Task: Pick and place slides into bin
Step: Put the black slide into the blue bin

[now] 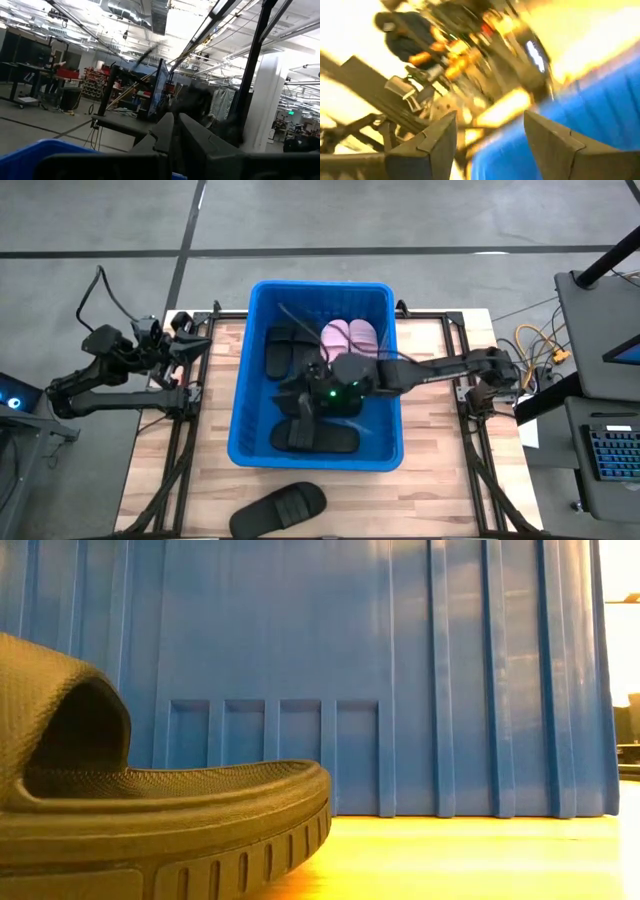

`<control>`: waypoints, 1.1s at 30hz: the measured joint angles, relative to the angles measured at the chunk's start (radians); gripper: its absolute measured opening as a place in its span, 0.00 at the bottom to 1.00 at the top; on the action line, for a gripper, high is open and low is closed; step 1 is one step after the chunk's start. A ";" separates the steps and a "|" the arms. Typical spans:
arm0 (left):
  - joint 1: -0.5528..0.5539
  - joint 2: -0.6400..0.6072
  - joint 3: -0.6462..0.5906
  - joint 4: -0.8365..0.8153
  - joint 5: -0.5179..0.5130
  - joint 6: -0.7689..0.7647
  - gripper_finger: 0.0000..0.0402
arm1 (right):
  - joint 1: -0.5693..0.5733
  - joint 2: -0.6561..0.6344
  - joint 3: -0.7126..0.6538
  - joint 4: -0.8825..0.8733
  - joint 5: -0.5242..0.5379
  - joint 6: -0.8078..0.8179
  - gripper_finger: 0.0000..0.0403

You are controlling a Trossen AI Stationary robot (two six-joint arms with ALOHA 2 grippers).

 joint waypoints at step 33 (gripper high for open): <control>0.000 0.103 0.000 0.235 0.098 -0.050 0.03 | 0.192 -0.623 -0.061 -0.500 0.287 -0.674 0.22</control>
